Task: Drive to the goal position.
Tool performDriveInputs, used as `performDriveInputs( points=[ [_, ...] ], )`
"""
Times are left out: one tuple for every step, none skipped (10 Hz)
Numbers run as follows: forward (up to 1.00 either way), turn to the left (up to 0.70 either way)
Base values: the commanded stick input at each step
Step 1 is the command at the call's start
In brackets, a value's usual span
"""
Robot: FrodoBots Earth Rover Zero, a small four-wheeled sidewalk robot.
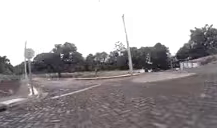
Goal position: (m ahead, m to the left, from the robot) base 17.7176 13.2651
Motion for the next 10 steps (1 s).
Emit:
performDriveInputs(
  points=[
    [0.70,0.00],
    [0.70,0.00],
    [0.70,0.00],
    [0.70,0.00],
    [0.70,0.00],
    [0.70,0.00],
    [0.70,0.00],
    [0.70,0.00],
    [0.70,0.00],
    [0.70,0.00]
  ],
)
